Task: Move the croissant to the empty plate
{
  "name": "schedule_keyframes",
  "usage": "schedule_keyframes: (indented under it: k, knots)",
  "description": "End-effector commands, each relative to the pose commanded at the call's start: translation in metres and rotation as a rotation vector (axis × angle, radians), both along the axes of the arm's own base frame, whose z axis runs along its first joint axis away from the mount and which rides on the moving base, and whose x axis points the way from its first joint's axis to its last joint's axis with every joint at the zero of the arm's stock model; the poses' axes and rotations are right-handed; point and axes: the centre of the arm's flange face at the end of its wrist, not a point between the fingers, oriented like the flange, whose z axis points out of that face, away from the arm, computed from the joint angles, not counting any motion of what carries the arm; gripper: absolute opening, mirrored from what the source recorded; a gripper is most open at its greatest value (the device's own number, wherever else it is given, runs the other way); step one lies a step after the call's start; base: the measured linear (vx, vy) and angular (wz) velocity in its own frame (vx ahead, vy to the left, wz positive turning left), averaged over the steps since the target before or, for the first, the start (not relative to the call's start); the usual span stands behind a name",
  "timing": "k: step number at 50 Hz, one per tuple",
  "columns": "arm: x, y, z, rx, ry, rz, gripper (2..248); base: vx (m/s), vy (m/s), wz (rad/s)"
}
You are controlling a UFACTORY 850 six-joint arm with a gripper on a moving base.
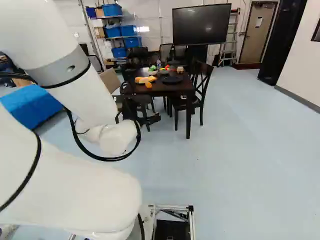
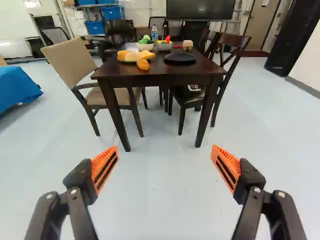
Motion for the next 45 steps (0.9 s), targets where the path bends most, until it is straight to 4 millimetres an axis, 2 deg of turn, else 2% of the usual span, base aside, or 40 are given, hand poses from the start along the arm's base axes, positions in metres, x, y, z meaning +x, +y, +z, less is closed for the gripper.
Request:
schedule_keyframes:
  k: [45]
  knots:
    - [0.0000,0.0000,0.0000,0.000,0.000,0.000,247,0.017,-0.003,-0.003]
